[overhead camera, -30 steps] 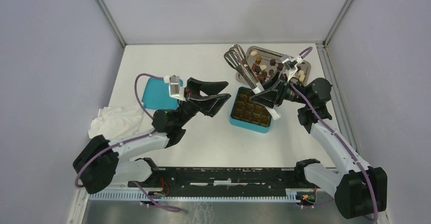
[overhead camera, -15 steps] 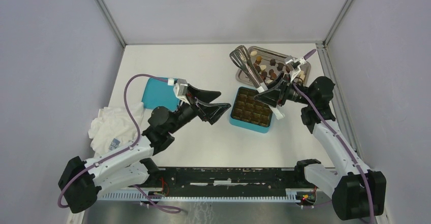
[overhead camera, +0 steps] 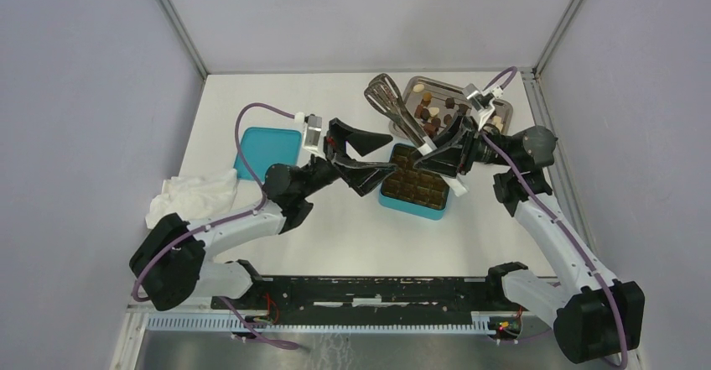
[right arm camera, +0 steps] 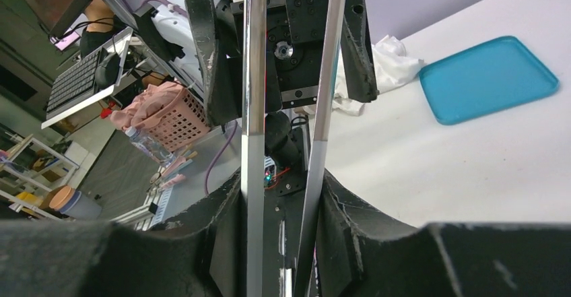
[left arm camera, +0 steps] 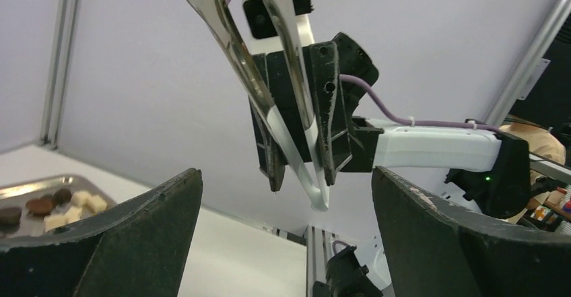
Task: Pack the chocolate
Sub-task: Pick up the fake chocolate from the plate.
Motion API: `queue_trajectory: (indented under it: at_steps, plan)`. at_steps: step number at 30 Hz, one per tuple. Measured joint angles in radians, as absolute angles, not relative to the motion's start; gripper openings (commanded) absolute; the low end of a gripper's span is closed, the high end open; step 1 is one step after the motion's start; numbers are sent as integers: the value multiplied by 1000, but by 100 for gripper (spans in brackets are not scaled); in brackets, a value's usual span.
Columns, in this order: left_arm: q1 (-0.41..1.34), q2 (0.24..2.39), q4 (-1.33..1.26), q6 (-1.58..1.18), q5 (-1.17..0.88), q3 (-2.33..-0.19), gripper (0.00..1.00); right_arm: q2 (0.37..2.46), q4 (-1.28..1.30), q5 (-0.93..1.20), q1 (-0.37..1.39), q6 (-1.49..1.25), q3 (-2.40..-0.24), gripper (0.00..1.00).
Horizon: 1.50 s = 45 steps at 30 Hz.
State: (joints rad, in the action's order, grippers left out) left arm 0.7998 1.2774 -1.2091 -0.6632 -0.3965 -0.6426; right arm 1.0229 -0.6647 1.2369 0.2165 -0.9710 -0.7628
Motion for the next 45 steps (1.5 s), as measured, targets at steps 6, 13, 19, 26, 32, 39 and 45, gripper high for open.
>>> queue_trajectory:
  at_steps: [6,13,19,26,32,39,45]
  plan:
    - [800,1341,-1415,-680,-421,-654,100,1026,-738,1250,228,-1036,-779,21]
    - [800,1476,-1484,-718,-431,-757,98,1034,-797,1258,244,-1092,-780,21]
    - [807,1539,-1498,-749,-454,-831,91,1036,-808,1258,253,-1096,-780,21]
    - [812,1590,-1498,-779,-482,-877,86,1043,-808,1258,260,-1096,-780,21]
    - [814,1594,-1498,-786,-510,-908,77,1043,-800,1258,260,-1086,-780,21]
    - [816,1594,-1499,-822,-536,-947,55,1043,-785,1259,260,-1066,-780,21]
    - [816,1598,-1499,-854,-547,-964,27,1042,-758,1262,262,-1033,-780,22]
